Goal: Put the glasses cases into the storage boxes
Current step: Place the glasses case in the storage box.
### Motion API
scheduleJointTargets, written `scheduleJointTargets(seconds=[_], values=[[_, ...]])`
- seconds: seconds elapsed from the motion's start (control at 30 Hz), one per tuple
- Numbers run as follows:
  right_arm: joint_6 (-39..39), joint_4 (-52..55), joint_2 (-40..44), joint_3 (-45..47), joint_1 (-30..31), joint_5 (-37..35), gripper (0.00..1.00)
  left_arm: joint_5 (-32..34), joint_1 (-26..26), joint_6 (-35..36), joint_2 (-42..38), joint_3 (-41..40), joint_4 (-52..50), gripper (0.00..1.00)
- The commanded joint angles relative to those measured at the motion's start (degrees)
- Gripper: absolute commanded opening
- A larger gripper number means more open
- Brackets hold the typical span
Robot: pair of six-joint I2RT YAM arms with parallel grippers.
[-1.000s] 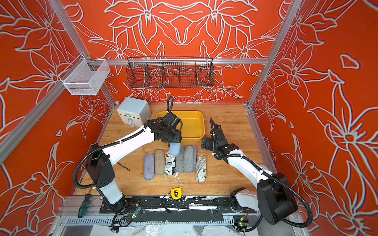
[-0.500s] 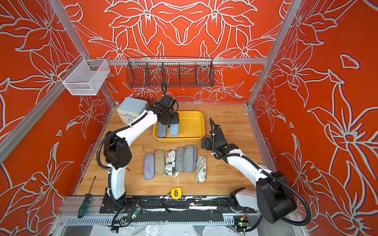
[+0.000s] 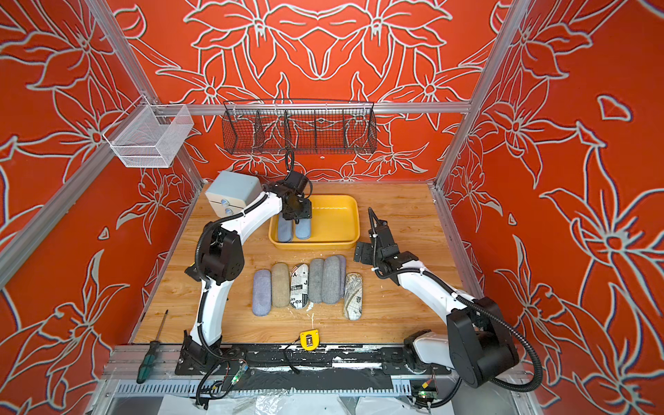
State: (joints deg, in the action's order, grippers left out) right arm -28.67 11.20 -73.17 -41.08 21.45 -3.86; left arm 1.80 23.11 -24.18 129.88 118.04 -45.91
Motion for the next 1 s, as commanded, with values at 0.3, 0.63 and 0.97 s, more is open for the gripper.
scheduleJointTargets(seconds=[0.3, 0.63, 0.97], values=[[-0.42, 0.22, -0.36, -0.71, -0.5, 0.66, 0.97, -0.83, -2.15, 1.02, 4.48, -0.54, 3.99, 0.53], [-0.43, 0.93, -1.47, -2.22, -0.51, 1.39, 0.97, -1.03, -3.4, 0.95, 6.37, -0.22, 4.43, 0.56], [0.01, 0.29, -3.18, -3.54, -0.49, 3.06, 0.97, -2.19, -3.35, 1.2, 3.18, 0.39, 3.9, 0.8]])
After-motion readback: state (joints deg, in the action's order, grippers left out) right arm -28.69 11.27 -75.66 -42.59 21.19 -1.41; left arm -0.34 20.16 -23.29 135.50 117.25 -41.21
